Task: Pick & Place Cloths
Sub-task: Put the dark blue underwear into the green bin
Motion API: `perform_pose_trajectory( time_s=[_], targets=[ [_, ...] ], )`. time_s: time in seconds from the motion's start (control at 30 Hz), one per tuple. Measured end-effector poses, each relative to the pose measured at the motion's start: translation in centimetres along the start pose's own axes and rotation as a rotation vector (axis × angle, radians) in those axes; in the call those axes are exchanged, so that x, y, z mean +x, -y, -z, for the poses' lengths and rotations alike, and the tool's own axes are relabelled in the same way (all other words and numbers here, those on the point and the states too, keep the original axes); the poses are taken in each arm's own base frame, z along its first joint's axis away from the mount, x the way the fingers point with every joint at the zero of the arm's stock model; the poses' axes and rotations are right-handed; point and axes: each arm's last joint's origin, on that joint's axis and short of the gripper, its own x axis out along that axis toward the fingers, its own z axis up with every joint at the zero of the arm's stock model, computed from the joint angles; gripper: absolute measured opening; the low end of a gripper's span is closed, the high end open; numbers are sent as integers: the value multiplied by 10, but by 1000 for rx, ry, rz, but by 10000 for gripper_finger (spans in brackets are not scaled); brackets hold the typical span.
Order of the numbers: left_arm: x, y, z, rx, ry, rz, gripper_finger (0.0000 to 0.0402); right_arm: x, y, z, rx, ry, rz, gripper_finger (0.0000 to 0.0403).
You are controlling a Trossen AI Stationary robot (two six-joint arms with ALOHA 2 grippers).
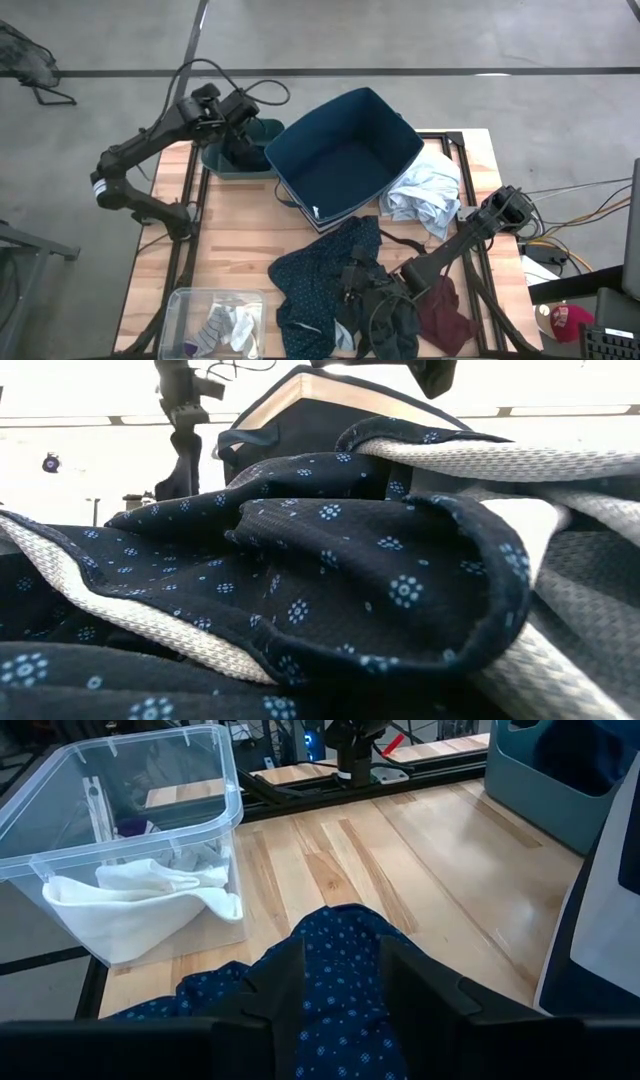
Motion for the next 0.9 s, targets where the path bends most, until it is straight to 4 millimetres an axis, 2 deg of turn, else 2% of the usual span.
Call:
perform_pose_trajectory(
  time_s=[0.17,0.37,0.57,0.73,0.9],
  targets=[
    [12,2,-2,23,-27,-14,54,0,0,0,-1,0,-1,135],
    [14,-3,0,-22,-36,-30,128,0,0,1,-2,-2,0,119],
    [9,0,5,-48,-27,145,191,0,0,1,-3,-3,0,94],
    [7,3,8,-35,-34,268,207,0,0,1,-3,-3,0,74],
    [8,4,12,19,-80,267,206,0,0,1,-3,-3,0,59]
  ],
)
